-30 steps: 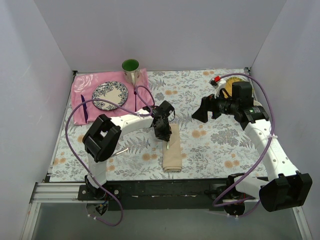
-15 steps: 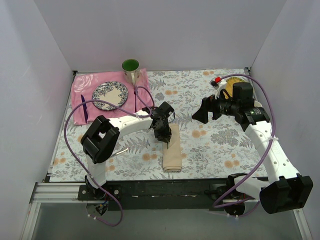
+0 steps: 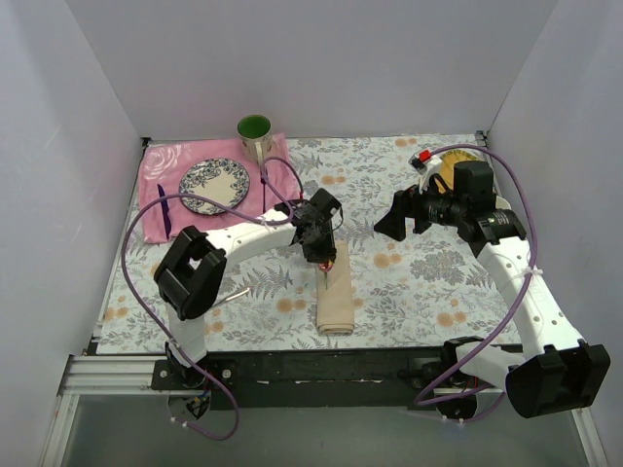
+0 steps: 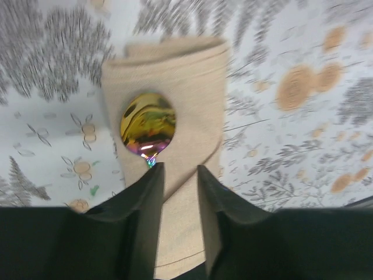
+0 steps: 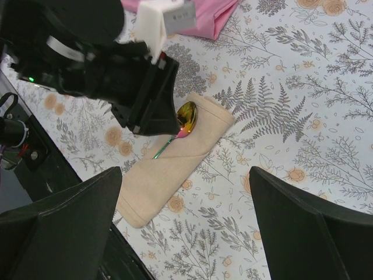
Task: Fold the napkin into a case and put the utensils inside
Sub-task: Insert the spoon into the folded napkin, then pick up the fork from the corner of the board.
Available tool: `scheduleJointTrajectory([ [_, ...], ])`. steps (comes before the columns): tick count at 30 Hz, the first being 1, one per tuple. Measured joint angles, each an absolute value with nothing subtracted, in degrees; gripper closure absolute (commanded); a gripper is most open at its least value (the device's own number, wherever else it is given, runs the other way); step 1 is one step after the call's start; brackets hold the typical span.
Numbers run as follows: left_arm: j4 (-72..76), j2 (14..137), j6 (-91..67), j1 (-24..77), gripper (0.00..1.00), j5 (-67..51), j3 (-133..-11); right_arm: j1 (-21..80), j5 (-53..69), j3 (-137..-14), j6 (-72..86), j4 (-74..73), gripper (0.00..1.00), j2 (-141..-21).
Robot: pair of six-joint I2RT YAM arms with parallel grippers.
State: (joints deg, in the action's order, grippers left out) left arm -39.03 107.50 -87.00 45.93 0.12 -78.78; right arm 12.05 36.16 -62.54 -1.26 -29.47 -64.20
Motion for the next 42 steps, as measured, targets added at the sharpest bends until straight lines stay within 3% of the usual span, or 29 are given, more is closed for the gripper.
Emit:
scheduleJointTrajectory([
  [4,-35.1,100.9,-80.0,43.5,0.42,2.0,-80.5,12.1,36.2,-62.6,-1.3,-29.5,0.01,-64.4],
  [9,-31.5,87.7,-62.7,32.1,0.31,-5.6,-79.3,12.1,36.7,-64.2,-1.5,-29.2,0.01,-66.9],
  [14,-37.9,76.5,-37.1,15.4,0.35,-16.3,-75.6,12.1,37.6,-64.5,-1.3,-28.1,0.01,-69.3],
  [23,-58.7,68.6,-1.1,7.4,0.36,-17.9,-60.4,12.1,37.9,-66.1,-1.0,-26.6,0.01,-73.2],
  [30,-60.8,68.3,7.7,7.0,0.38,-16.3,-50.8,12.1,37.7,-67.2,-1.0,-26.6,0.01,-75.4],
  [42,-51.6,67.9,11.5,7.0,0.45,-10.2,-38.0,12.1,37.5,-71.2,-0.9,-26.7,0.02,-78.6],
])
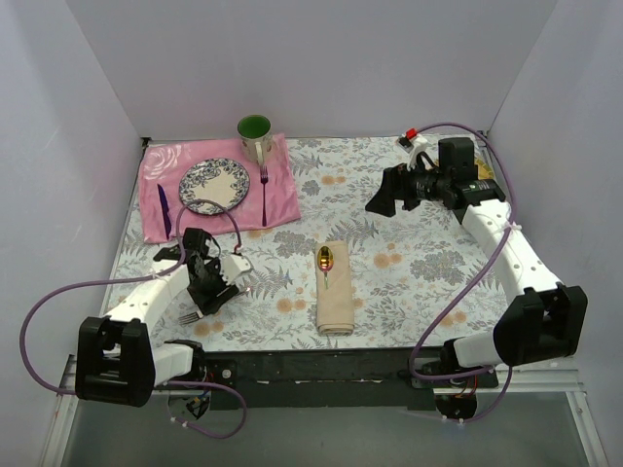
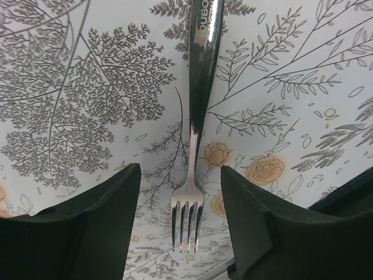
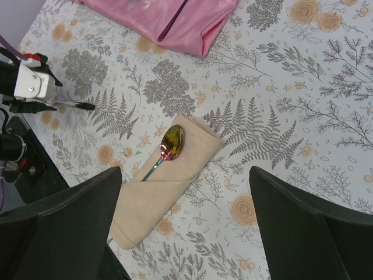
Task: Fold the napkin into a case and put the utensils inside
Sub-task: Pick up the fork from the corner of the board, then pass from the left arm to the right
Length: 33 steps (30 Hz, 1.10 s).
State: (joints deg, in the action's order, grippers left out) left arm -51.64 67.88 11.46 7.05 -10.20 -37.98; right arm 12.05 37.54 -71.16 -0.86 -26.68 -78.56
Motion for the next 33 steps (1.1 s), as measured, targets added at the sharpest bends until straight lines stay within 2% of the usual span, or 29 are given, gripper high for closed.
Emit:
scheduleJointTrajectory([
  [2,-49.3,67.9,11.9,7.6,0.47,-9.1,-35.6,12.1,37.5,-71.9,-0.8,-26.7,0.01,-79.6],
  [5,-47.2,67.7,12.6,8.9,0.55,-7.8,-33.3,12.1,37.5,-73.1,-0.7,-26.9,0.01,-81.1],
  [6,-46.9,67.4,12.8,9.3,0.69,-7.5,-33.1,12.1,37.5,-73.6,-0.7,-27.0,0.01,-81.6],
  [10,-45.4,67.0,14.2,11.2,1.0,-6.3,-32.6,12.1,37.5,-75.7,-0.7,-27.1,0.01,-83.3],
  [18,-37.5,69.3,18.7,16.3,1.0,-4.1,-33.1,12.1,40.7,-76.5,-0.4,-27.3,0.02,-85.5],
  [26,-33.6,71.3,25.4,20.8,1.0,-9.8,-38.4,13.1,46.6,-76.1,1.3,-27.1,0.05,-88.0],
  [33,-34.5,68.1,35.9,22.5,1.0,-16.8,-44.4,20.6,51.4,-75.3,3.0,-25.1,0.07,-92.3],
])
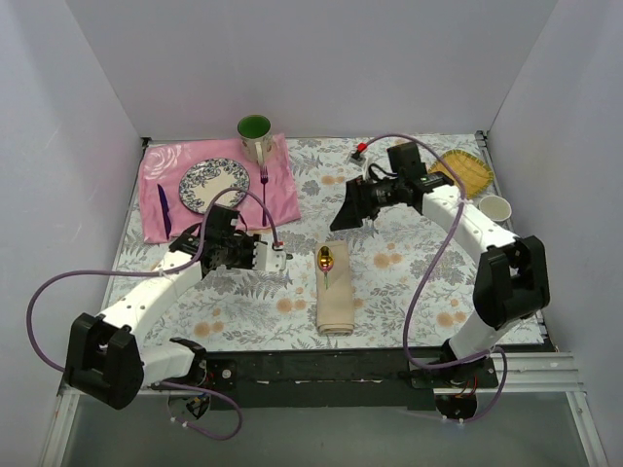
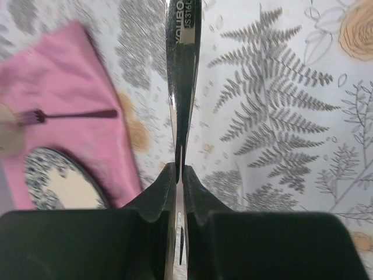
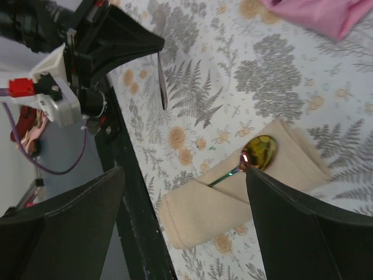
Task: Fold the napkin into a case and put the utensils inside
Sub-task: Pass from the left arm to the right
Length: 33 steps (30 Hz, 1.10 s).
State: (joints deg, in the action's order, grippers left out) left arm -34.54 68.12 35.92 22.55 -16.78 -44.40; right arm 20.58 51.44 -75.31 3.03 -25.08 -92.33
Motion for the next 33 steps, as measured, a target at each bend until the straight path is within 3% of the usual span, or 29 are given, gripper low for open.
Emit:
scheduleJointTrajectory([
  [9,-36.9,70.5,47.4,26.7,1.0,-25.1,-55.4,30.8,58.1,-79.8,4.6,-25.1,0.01,-103.4],
  [25,-40.1,74.0,55.4,29.1,1.0,-28.1,-58.4,35.6,60.6,-82.8,7.1,-23.3,0.16,-107.1],
  [28,-40.2,74.0,56.9,29.2,1.0,-28.5,-58.9,36.1,60.9,-82.8,7.7,-22.8,0.32,-108.0],
  [29,-40.2,74.1,57.3,29.3,1.0,-28.6,-59.0,36.3,61.1,-82.8,7.9,-22.5,0.45,-108.2],
  [31,-40.3,74.5,57.9,29.4,1.0,-28.8,-59.6,36.7,61.5,-82.8,8.3,-22.2,0.6,-108.5],
  [33,-40.3,75.0,58.3,29.4,1.0,-28.8,-60.1,36.8,61.8,-82.8,9.1,-21.9,0.85,-108.6],
])
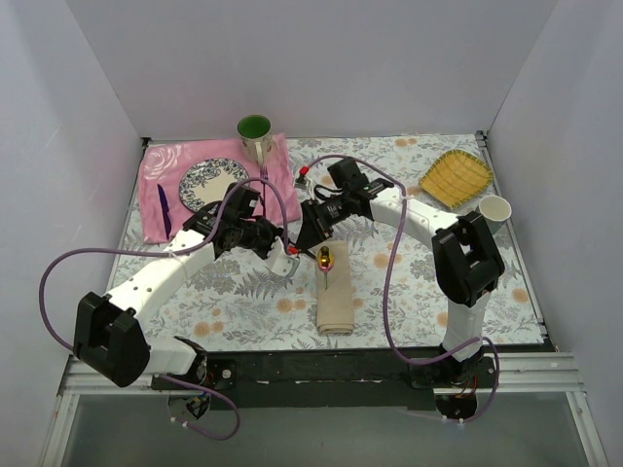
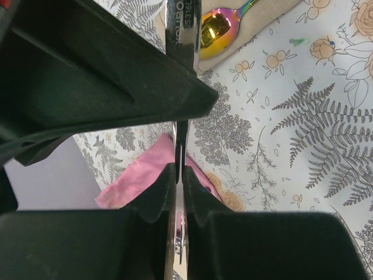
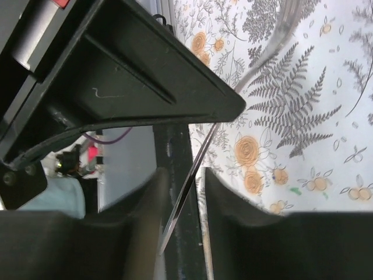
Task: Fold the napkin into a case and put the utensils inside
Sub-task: Pass from the left arm to the right, then pass from the right arm to the left
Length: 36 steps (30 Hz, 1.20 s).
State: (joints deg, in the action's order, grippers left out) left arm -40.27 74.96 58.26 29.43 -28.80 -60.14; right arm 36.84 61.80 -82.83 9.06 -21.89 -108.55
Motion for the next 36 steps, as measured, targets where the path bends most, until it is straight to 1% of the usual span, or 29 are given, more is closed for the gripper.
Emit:
scheduleJointTrajectory([
  [1,-40.3,75.2,58.3,29.4,1.0,-28.8,-60.4,36.9,62.0,-82.8,9.2,-21.6,0.97,-108.6],
  [2,-40.3,75.5,58.4,29.4,1.0,-28.8,-60.8,36.9,61.6,-82.8,9.5,-21.3,0.99,-108.6],
  [3,-40.4,75.5,58.5,29.4,0.97,-28.8,-61.1,36.9,60.1,-82.8,10.0,-21.5,0.99,-108.6],
  [4,-40.6,75.5,58.6,29.3,0.86,-28.8,-61.4,36.4,59.2,-82.7,10.6,-21.8,0.99,-108.9],
  [5,-40.4,75.5,58.6,29.4,0.71,-28.6,-61.6,36.0,60.0,-82.7,11.1,-21.6,0.99,-109.1],
  [6,-40.1,75.6,58.5,29.4,0.52,-28.7,-61.7,35.7,60.1,-82.7,11.4,-21.5,0.99,-109.2],
  [8,-38.3,75.7,57.1,29.5,0.43,-28.5,-61.7,35.7,61.2,-82.7,12.3,-20.1,0.99,-109.2],
  [9,-36.8,75.6,55.4,29.5,0.35,-28.4,-61.7,35.6,61.9,-82.7,13.1,-19.0,0.99,-109.1],
  [11,-34.6,75.7,48.9,29.2,0.27,-28.0,-62.8,35.3,63.1,-82.7,14.6,-16.8,0.99,-109.0],
  [12,-34.0,76.0,44.8,28.8,0.19,-28.1,-64.6,35.0,63.5,-82.7,15.5,-15.6,0.99,-108.9],
  [15,-33.7,77.8,27.2,25.1,0.11,-29.1,-73.9,32.3,65.0,-82.7,21.0,-8.4,0.99,-107.3],
  [16,-31.8,78.4,21.3,23.2,0.07,-29.6,-77.1,31.0,64.8,-82.5,23.7,-4.9,0.99,-106.3],
  [19,-23.4,77.9,0.5,17.1,0.06,-30.9,-83.5,27.3,63.7,-81.4,31.1,4.9,0.99,-102.7],
  [22,-15.5,75.9,-19.9,12.2,0.09,-32.3,-84.3,24.9,62.4,-81.4,34.9,11.2,0.99,-99.5],
  [23,-12.1,75.4,-27.7,10.9,0.13,-33.2,-83.9,24.6,61.9,-81.4,36.0,13.1,0.99,-98.5],
  [25,-5.8,75.2,-40.4,9.3,0.18,-35.7,-82.2,24.7,61.3,-81.4,37.7,16.4,0.99,-96.8],
  [26,-2.3,75.3,-46.8,8.7,0.23,-37.3,-80.8,24.8,61.0,-81.4,38.7,18.0,0.99,-96.1],
  [28,3.6,76.4,-58.3,7.9,0.27,-40.0,-78.2,25.0,60.3,-81.2,40.0,20.5,0.99,-95.0],
  [29,5.8,77.5,-62.7,7.7,0.3,-41.1,-77.7,25.2,59.8,-81.0,40.4,21.1,0.99,-94.5],
  [30,7.8,78.6,-66.2,7.9,0.37,-41.6,-77.4,25.3,58.8,-80.7,40.9,21.7,0.99,-93.8],
  [32,10.6,80.9,-72.5,8.9,0.42,-42.6,-77.3,25.7,57.5,-80.6,41.7,22.4,0.99,-93.1],
  [33,12.0,81.9,-75.1,9.5,0.46,-43.0,-77.3,26.1,56.8,-80.6,41.9,23.0,0.99,-92.9],
  [36,15.6,84.8,-81.5,10.8,0.52,-45.1,-77.9,26.9,54.8,-80.6,42.9,24.5,0.99,-92.7],
])
